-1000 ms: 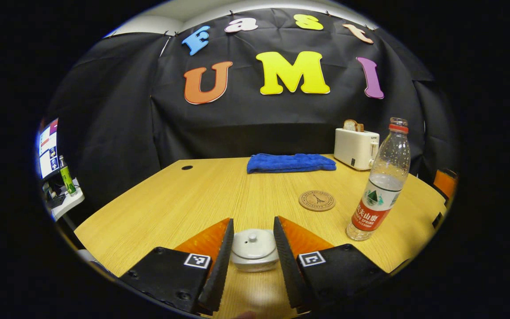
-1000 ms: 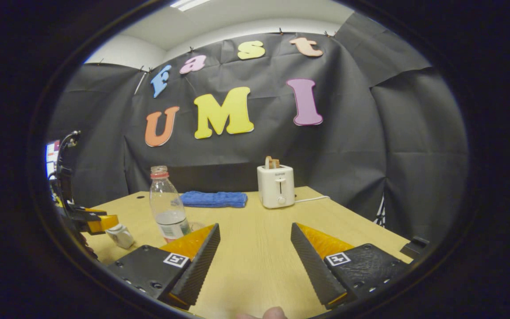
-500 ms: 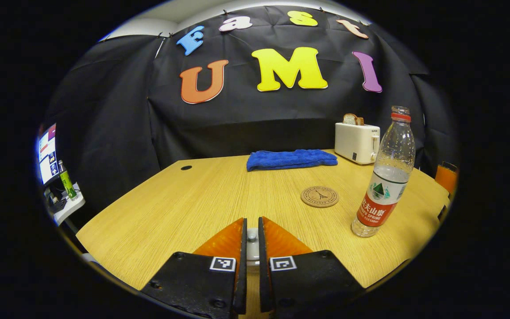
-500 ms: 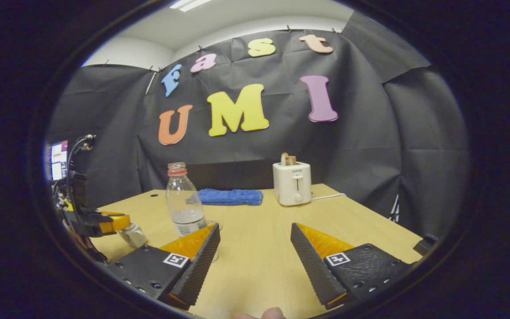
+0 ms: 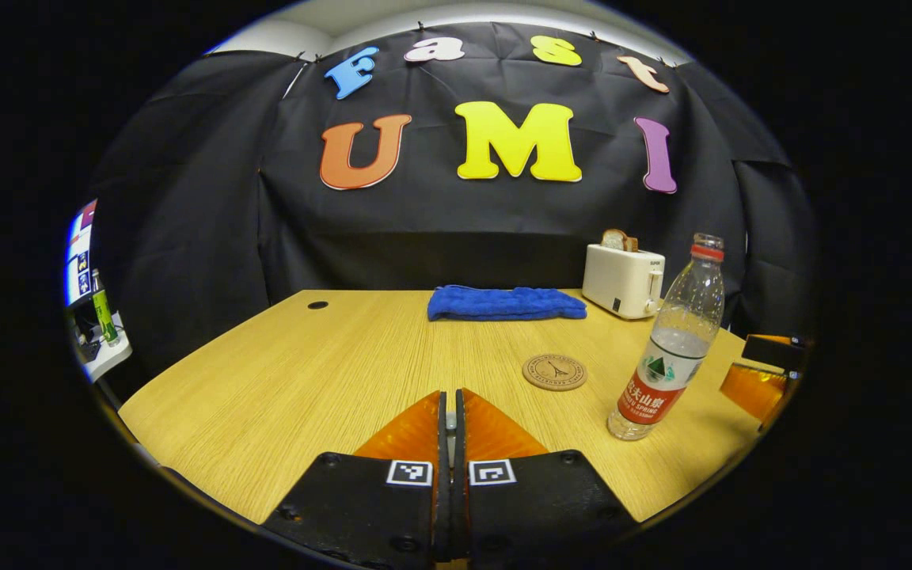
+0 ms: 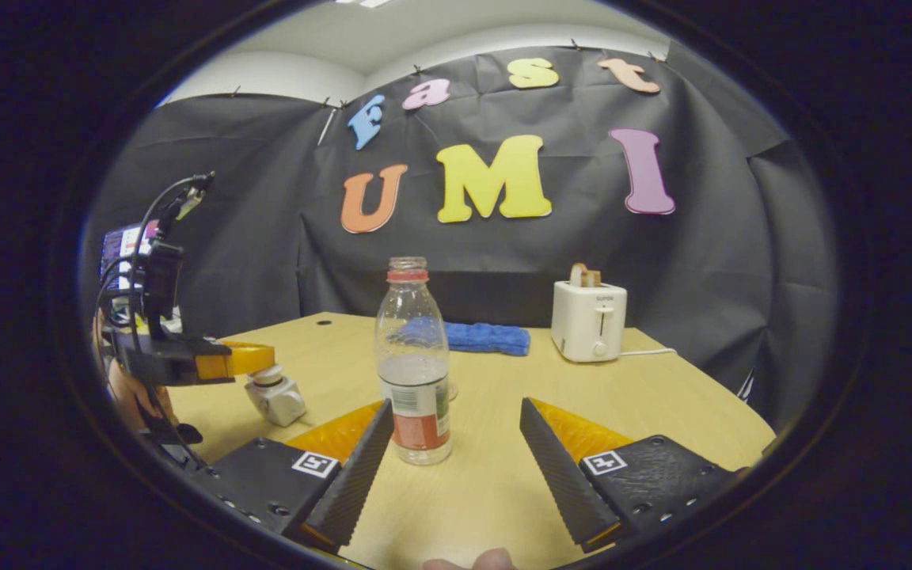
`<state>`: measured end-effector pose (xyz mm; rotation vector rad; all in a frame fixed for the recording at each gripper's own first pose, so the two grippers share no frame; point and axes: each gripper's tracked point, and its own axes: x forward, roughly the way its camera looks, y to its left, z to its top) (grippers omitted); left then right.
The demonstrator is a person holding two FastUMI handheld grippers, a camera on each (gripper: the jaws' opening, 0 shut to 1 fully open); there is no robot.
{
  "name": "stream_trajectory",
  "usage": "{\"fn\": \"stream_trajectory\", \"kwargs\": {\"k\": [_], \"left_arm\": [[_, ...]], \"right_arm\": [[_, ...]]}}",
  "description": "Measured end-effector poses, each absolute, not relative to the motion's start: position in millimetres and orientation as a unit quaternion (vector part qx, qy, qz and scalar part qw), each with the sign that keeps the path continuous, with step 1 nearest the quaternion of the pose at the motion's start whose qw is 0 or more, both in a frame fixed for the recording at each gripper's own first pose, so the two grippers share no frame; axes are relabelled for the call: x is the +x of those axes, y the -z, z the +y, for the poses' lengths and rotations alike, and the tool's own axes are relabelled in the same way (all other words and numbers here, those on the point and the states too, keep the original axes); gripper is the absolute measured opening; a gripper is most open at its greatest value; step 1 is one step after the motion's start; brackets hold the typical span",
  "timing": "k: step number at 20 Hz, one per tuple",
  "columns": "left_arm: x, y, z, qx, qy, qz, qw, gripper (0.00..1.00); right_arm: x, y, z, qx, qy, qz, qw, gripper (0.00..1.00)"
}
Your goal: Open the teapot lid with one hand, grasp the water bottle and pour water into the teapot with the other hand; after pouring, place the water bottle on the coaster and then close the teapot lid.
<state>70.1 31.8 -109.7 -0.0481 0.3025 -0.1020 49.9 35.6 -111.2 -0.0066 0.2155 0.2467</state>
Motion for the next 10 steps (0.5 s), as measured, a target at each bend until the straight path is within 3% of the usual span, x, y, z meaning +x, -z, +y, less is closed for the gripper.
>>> {"fn": "stream_trajectory", "kwargs": {"k": [2,10], "left_arm": [[67,99,34,-0.023,0.051,0.14,0.989,0.03],[36,71,45,-0.039,0.051,0.106,0.992,0.03]], "right_arm": [[58,117,42,-0.006,-0.126,0.113,0.986,0.93],[88,138,78,0.038,-0.147,0.152,0.977,0.96]]}}
